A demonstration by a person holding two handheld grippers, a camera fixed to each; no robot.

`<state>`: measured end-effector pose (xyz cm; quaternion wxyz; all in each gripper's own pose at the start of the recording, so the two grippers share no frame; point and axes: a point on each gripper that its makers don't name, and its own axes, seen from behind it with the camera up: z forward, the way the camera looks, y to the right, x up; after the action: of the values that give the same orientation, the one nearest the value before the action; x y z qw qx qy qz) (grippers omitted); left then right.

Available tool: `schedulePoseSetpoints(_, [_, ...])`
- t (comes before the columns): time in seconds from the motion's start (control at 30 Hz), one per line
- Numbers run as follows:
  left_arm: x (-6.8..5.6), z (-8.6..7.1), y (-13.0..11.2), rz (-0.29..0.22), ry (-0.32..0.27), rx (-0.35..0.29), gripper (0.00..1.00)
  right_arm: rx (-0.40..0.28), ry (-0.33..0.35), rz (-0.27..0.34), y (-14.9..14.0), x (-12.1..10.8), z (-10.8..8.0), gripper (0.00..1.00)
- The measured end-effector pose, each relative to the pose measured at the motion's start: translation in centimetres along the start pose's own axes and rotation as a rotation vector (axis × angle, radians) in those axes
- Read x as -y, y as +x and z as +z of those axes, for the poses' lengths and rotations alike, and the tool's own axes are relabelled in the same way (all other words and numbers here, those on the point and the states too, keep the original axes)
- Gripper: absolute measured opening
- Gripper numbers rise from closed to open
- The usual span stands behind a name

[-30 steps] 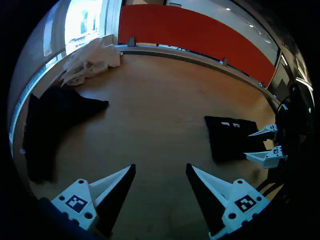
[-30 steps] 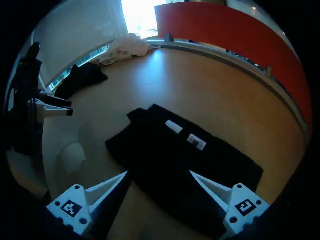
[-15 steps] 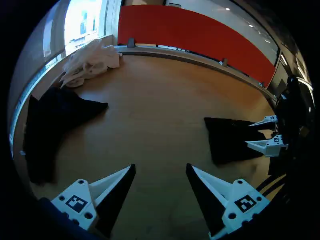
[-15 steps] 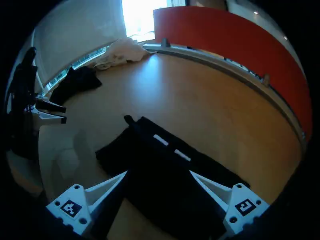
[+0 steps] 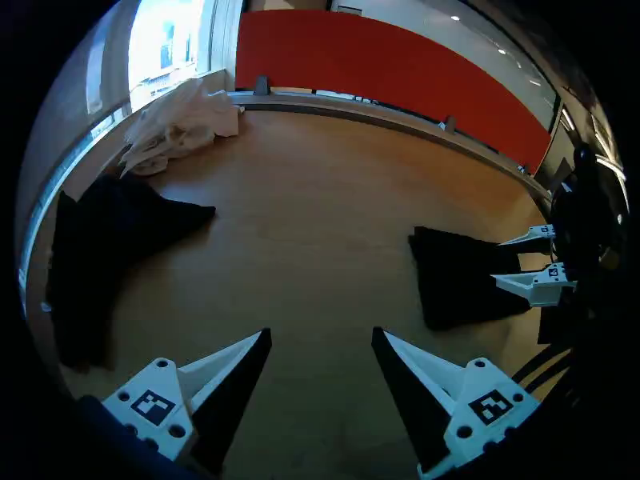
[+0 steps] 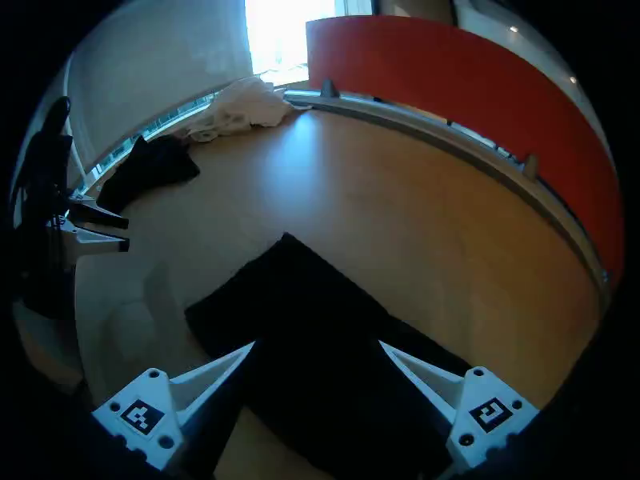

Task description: Fold towel

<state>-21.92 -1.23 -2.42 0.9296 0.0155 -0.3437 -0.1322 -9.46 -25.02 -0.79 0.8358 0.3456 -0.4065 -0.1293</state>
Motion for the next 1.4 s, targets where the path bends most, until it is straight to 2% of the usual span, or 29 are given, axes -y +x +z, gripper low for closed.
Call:
schedulePoseSetpoints(0.4, [-0.5, 0.1, 0.1, 0.009, -0.006, 0.000, 0.93, 0.004, -0.010, 0.012, -1.4, -0.3, -1.1, 1.00])
schedulePoseSetpoints(1.03, [-1.4, 0.3, -0.1, 0.045, -0.012, 0.012, 0.93, 0.029, -0.071, 0.072, -6.6, -2.9, -5.0, 1.00])
schedulePoseSetpoints(1.4, [-1.9, 0.0, 0.2, 0.057, -0.015, 0.008, 0.93, 0.064, -0.100, 0.087, -10.1, -4.6, -6.9, 1.00])
